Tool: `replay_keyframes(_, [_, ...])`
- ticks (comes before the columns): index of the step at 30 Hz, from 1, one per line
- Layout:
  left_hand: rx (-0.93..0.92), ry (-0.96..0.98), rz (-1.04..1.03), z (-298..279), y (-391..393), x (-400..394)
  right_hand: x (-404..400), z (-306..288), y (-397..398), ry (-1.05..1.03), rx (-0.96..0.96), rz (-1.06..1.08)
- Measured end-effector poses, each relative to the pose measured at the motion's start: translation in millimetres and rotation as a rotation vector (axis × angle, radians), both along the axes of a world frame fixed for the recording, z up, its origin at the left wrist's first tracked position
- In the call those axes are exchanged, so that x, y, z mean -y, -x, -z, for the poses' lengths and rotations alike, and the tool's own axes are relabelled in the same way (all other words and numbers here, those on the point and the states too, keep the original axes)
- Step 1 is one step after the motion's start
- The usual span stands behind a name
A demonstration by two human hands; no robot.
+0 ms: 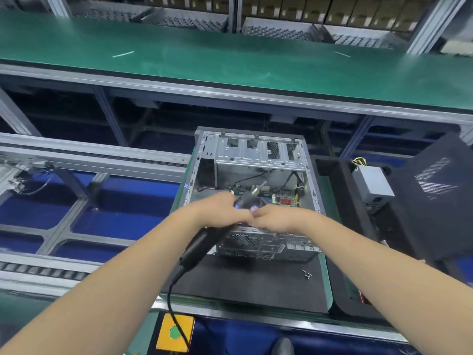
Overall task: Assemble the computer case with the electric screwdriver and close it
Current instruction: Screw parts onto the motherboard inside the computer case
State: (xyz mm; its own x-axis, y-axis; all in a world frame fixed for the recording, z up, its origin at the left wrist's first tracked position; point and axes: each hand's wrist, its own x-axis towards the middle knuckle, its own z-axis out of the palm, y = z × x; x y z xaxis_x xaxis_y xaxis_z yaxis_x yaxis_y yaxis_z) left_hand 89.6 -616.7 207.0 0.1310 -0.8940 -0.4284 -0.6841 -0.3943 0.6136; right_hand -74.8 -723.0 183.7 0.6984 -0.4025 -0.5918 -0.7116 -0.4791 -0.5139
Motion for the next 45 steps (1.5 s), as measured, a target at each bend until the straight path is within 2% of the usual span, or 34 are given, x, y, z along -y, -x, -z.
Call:
replay_keyframes(4, [-0.088, -0.018, 0.003, 16, 11, 1, -1, 1, 4, 0.022, 0.069, 0.055])
replay_keyframes(6, [-0.114, 0.015, -0.031, 18, 13, 2, -3, 2, 5, -0.018, 0.174, 0.187])
replay_keyframes(9, [-0.077, 0.044, -0.025, 22, 13, 2, -5, -4, 10, -0.282, 0.325, 0.407])
replay_keyframes(11, [-0.099, 0.055, 0.001, 23, 12, -1, -11, -7, 12, -0.437, 0.376, 0.427])
replay_keyframes(12, [-0.13, 0.063, 0.005, 21, 13, -3, -14, -8, 10, -0.427, 0.376, 0.428])
replay_keyframes(16, [-0.183, 0.104, 0.028, 18, 13, -8, -34, -7, -6, -0.177, 0.362, 0.539])
replay_keyframes(18, [-0.194, 0.076, 0.049, 14, 13, -11, -37, -10, -6, -0.218, 0.419, 0.609])
replay_keyframes(20, [-0.193, 0.032, 0.069, 12, 10, -12, -32, -16, 4, -0.381, 0.554, 0.736])
replay_keyframes(23, [-0.08, 0.023, 0.182, 14, 12, -8, -20, -29, 38, -0.553, 0.793, 0.955])
replay_keyframes(26, [0.183, 0.049, 0.295, 18, 25, -1, -18, -38, 83, -0.528, 0.924, 1.151])
replay_keyframes(28, [0.295, 0.068, 0.339, 21, 34, 1, -22, -41, 119, -0.409, 0.887, 1.094])
replay_keyframes(31, [0.378, 0.123, 0.354, 24, 38, 4, -34, -35, 170, -0.149, 0.623, 0.843])
replay_keyframes(35, [0.436, 0.131, 0.295, 26, 47, 1, -46, 11, 210, 0.093, 0.282, 0.643])
replay_keyframes(40, [0.451, 0.15, 0.131, 27, 67, -3, -41, 80, 216, 0.291, 0.119, 0.433])
replay_keyframes(45, [0.46, 0.187, -0.012, 29, 84, -8, -40, 111, 201, 0.436, 0.073, 0.33])
